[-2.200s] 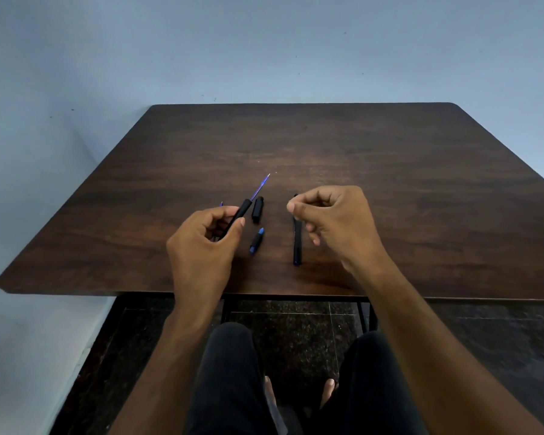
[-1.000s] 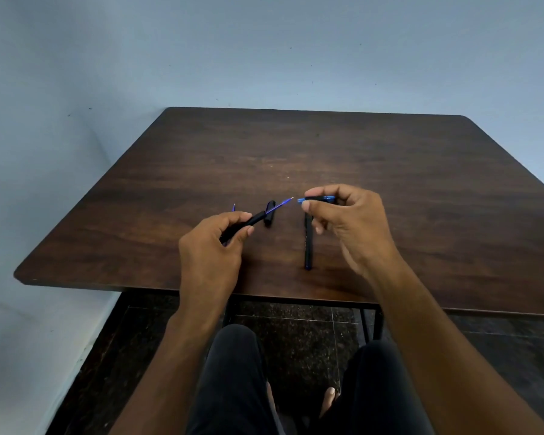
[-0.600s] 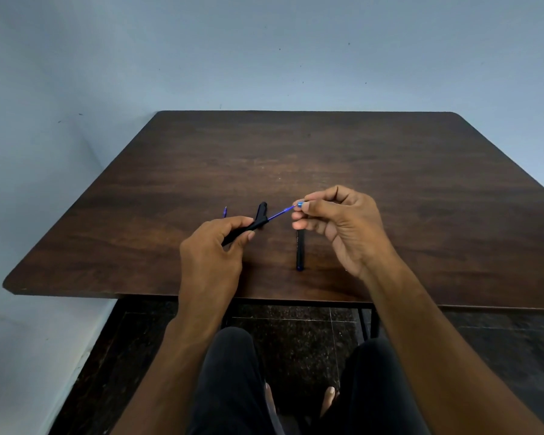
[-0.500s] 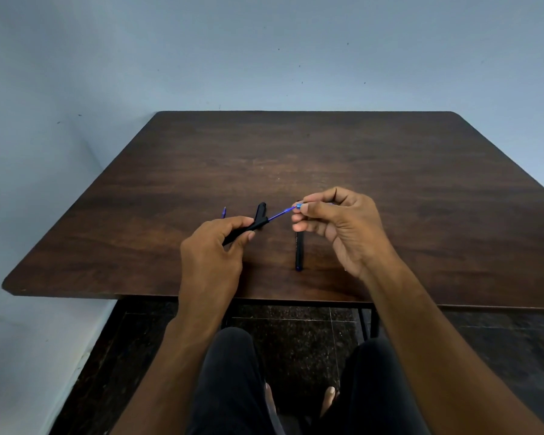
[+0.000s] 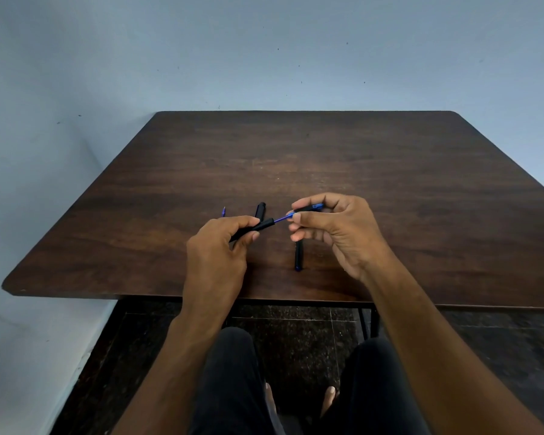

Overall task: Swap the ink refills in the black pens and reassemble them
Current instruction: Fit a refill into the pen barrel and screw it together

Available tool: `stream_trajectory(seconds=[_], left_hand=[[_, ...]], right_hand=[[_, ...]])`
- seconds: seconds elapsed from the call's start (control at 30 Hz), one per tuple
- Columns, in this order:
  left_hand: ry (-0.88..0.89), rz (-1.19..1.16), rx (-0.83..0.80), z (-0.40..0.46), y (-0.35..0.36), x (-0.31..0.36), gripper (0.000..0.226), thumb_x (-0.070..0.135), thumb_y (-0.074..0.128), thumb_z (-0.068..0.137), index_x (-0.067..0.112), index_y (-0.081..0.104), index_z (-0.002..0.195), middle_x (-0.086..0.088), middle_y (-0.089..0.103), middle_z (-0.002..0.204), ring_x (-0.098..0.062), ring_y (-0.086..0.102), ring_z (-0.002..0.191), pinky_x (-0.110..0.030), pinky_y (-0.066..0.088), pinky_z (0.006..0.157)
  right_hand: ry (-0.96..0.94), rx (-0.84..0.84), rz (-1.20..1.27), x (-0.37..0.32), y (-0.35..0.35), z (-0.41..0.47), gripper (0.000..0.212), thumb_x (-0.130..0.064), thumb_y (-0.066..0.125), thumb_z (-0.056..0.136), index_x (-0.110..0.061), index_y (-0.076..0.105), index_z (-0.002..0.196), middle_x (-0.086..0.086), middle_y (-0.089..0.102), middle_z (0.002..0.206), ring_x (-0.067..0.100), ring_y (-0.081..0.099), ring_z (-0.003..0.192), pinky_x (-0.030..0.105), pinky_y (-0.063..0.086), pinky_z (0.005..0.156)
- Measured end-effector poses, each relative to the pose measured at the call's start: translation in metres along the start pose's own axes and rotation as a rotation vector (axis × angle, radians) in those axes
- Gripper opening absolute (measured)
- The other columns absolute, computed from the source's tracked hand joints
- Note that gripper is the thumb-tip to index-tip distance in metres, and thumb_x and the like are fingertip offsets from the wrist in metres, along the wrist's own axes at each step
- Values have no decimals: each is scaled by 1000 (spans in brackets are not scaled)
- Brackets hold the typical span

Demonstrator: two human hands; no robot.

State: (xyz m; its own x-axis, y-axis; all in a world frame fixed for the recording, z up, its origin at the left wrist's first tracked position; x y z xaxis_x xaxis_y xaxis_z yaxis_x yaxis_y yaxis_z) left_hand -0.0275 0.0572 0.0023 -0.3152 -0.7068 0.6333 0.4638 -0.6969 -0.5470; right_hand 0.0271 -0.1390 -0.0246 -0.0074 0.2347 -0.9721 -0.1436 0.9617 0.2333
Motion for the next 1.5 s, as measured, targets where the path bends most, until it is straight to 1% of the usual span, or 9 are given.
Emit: stream_trajectory(seconds=[0.17,0.5,0.67,0.9,1.07,1.17,1.3,1.4,1.5], left_hand=[[29,-10,-16,-1,4,9,28,5,80,82,16,77,107,17,63,98,-8,66,95,-6,43,88],[15,-24,-32,-2,8,8,28,8,78,84,17,76,110,15,65,101,-3,63,97,-3,42,89],[14,-46,-7,-3,7,10,27,8,78,84,17,76,109,16,66,101,-5,66,98,-15,48,91],[34,-41,13,-5,4,13,27,7,79,83,16,76,108,10,71,102,-9,67,98,-22,51,90],[52,-39,20,-7,6,15,26,8,79,83,17,76,107,5,74,102,-2,64,96,-9,47,89],[34,-56,16,-7,5,13,27,9,79,83,18,76,108,14,69,101,-2,65,96,-11,48,90],[8,-65,23,-5,2,9,26,9,79,83,20,76,107,18,65,99,-4,66,95,-20,52,88],[-9,-73,21,-4,2,7,27,10,80,83,21,76,107,17,66,99,-3,66,95,-17,51,88],[-6,-59,12,-5,3,8,27,11,79,83,21,76,108,18,64,99,-2,65,95,-10,47,87]], right_hand=[[3,-42,-9,5,9,0,17,6,79,81,5,76,98,22,77,84,30,75,75,35,64,68],[13,-82,-19,7,10,-1,19,5,79,81,6,76,100,21,76,84,30,75,78,37,64,72],[6,-59,-31,6,10,0,14,2,79,83,5,77,97,20,75,78,29,73,71,34,63,65],[-36,-17,-158,-1,11,-3,24,-16,84,82,5,74,85,16,73,75,31,67,64,34,57,53],[-88,46,-290,-3,11,-5,35,-28,81,88,2,69,73,12,68,62,28,63,52,29,48,40],[-92,63,-302,-2,9,-5,37,-38,82,86,-5,71,73,11,70,63,25,63,51,29,48,41],[-44,-32,-61,2,8,-5,30,-16,86,81,-7,74,107,15,75,84,25,68,66,34,57,52],[-47,-64,-12,4,7,-4,20,-2,80,83,-5,78,103,18,75,86,26,70,69,35,58,57],[-43,-33,-19,5,7,-2,14,-2,80,83,-2,78,97,18,75,83,25,69,67,34,58,56]])
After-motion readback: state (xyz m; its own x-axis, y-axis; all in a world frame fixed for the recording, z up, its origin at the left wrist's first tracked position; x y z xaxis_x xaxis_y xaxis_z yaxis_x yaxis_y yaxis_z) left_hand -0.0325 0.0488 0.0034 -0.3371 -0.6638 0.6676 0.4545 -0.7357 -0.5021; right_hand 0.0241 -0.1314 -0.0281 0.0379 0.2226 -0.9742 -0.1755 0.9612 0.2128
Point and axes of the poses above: each hand's wrist, its own z-axis towards the middle knuckle, its own y-axis out of the palm, x = y × z, the point moved 8 cm from there along z, towards the middle knuckle
